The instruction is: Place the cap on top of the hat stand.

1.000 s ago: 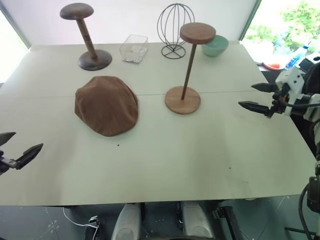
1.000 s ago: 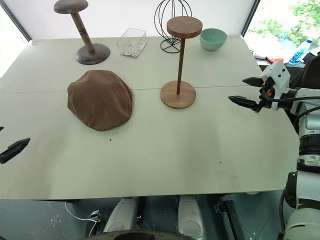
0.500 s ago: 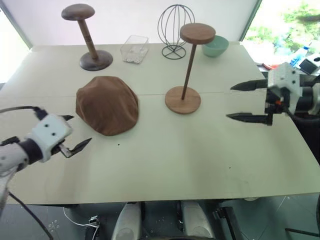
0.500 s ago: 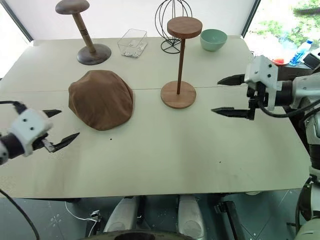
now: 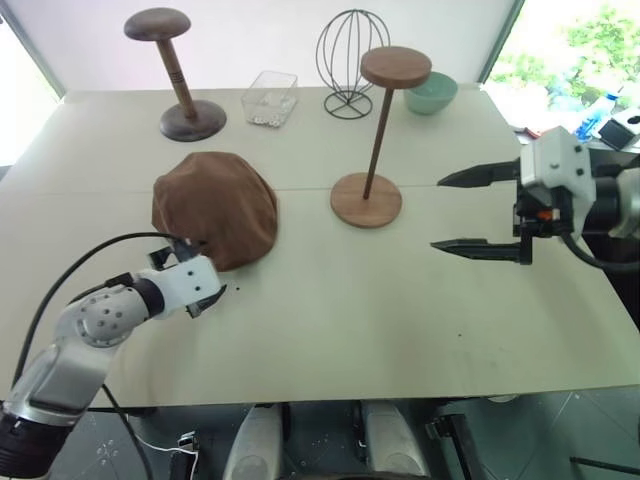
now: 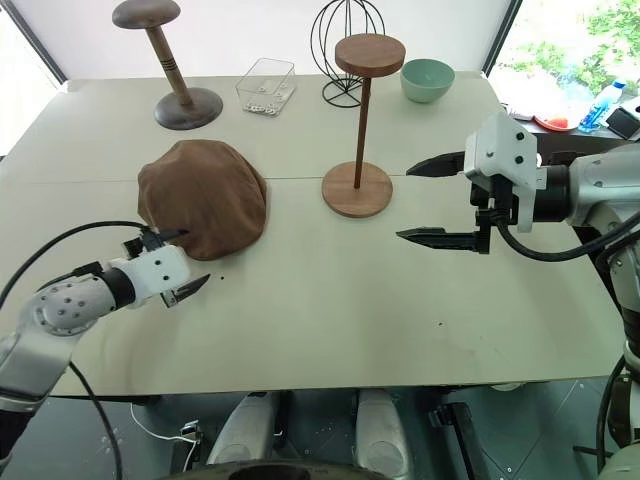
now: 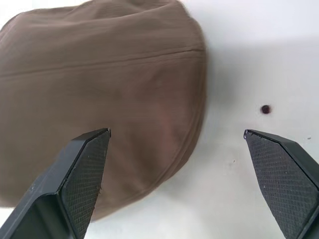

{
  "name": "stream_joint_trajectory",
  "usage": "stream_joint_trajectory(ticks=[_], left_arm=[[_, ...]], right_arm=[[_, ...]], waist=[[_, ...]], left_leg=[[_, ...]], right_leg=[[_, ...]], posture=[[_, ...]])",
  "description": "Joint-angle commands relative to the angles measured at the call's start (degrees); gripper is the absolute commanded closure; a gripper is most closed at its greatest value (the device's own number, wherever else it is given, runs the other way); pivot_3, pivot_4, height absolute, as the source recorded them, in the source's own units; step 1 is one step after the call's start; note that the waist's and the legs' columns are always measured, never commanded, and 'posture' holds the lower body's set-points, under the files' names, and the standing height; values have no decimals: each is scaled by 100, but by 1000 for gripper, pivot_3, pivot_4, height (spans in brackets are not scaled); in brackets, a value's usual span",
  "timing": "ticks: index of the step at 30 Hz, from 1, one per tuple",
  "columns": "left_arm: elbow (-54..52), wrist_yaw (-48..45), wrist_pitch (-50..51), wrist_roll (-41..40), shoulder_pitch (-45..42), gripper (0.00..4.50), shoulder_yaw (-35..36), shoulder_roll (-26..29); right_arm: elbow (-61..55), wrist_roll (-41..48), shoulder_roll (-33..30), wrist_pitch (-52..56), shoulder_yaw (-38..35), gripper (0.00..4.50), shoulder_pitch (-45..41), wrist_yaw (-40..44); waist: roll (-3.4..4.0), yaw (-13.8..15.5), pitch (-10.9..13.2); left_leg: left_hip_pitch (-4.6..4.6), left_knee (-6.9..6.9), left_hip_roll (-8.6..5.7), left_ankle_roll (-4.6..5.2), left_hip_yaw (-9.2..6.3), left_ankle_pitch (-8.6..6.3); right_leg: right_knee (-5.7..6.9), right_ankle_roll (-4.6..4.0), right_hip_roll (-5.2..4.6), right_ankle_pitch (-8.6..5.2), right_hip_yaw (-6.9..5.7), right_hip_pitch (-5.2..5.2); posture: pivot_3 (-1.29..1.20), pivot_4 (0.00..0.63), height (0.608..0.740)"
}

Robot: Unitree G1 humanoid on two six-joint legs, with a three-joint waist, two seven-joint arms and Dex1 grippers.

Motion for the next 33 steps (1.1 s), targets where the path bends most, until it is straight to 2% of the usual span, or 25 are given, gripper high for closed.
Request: stream_joint_trajectory(ticks=[1,6,15,24,25,29,33], left_arm=[[152,400,54,501,-399,0,-404,-446],[607,889,232,1226,-790,0,-902,-1065],[1395,1415,237,2071,-1063,0,-1241,-1451],[1425,1497,357,2196,-988,4342,-1007,-1505],[1423,1492,348,2204,-986,4470,-972,-1495],[1200,1470,399,2236,-757,4470,-743,-1360],[870,1539,236,2134,-135,4470,-46,-869]], right_arm=[[-200,111,-59,35,-110,15,-144,-150],[-260,153,-33,-25,-127,15,-10,-206],[-207,189,16,-51,-86,15,-76,-281],[-235,331,3,2,-102,0,-79,-293],[-220,330,4,1,-84,0,-108,-298],[-181,364,20,115,-23,0,-225,-362],[-170,402,-10,232,-20,0,-303,-416]], waist=[[-1,21,1],[-1,26,-1],[6,37,-7],[15,-2,-13],[15,-3,-13],[21,-29,-16],[22,-75,-17]], left_leg=[[-2,6,0,0,-1,0],[-5,40,-2,1,-5,0],[51,44,-1,1,-9,-1],[52,41,1,2,-11,-2],[51,41,1,2,-11,-2],[51,40,1,2,-8,-2],[53,33,12,13,-5,-8]], right_leg=[[7,1,0,0,0,0],[30,18,1,8,-1,3],[32,2,-1,-4,-2,61],[36,2,2,-3,-2,57],[35,2,2,-3,-2,58],[34,2,1,-3,-1,57],[33,1,10,-4,3,50]], posture=[[0,150,740],[0,150,740],[0,150,740],[0,150,740],[0,150,740],[0,150,740],[0,150,740]])
